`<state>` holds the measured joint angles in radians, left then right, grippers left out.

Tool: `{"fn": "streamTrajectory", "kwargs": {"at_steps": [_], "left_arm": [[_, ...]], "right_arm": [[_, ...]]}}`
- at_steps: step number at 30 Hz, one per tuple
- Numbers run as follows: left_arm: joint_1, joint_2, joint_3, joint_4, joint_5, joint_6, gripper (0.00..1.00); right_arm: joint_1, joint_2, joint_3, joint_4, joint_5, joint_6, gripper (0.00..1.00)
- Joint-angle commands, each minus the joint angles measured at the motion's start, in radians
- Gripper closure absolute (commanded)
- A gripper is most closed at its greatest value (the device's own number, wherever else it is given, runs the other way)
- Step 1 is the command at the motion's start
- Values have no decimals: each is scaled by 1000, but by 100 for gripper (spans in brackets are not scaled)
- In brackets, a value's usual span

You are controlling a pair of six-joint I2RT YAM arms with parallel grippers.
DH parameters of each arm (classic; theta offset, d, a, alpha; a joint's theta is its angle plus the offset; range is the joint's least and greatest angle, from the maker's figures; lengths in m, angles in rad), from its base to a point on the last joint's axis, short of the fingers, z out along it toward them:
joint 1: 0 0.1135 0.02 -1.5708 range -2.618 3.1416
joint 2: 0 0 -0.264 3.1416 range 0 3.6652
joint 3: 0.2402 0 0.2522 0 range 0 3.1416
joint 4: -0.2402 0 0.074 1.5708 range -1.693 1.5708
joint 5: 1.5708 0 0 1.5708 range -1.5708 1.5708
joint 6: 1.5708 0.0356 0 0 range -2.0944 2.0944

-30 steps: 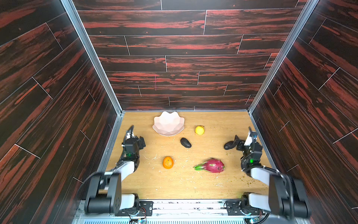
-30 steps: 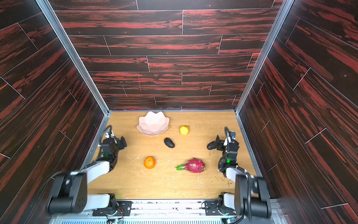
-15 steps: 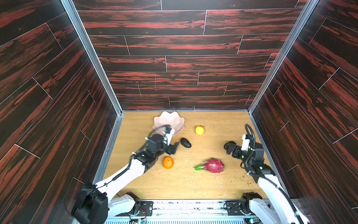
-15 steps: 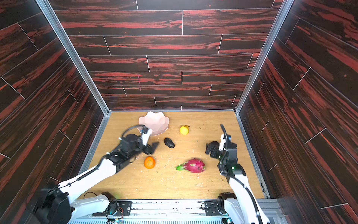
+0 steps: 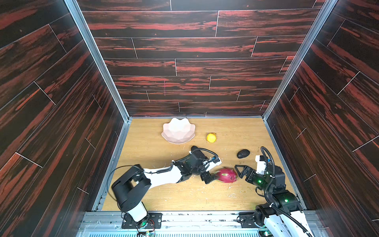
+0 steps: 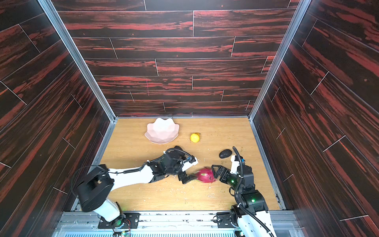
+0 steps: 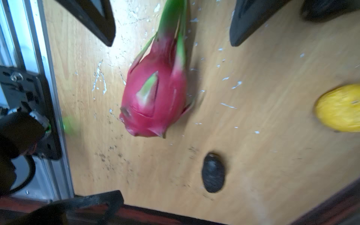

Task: Arrange fruit in a fruit bowl
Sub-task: Pick up the fruit from the center of the table.

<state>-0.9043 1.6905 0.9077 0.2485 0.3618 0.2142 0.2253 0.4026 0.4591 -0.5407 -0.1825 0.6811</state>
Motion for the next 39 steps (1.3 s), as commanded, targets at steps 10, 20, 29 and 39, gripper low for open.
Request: {"fn": "streamTrajectory", "kwargs": {"at_steps": [10, 20, 29, 39], "left_arm": [[-11, 176, 117, 29, 65, 62, 0], [-48, 303, 207, 12, 100, 74, 0], [-61, 372, 190, 208, 49, -7, 11], [-38, 224, 62, 347, -62, -63, 38]], "right_arm": [[11, -107, -7, -111, -18, 66, 2], [11, -116, -4, -110, -11, 71, 1], [11, -96, 6, -110, -6, 73, 1], [11, 12, 72, -48, 8, 16, 1]]}}
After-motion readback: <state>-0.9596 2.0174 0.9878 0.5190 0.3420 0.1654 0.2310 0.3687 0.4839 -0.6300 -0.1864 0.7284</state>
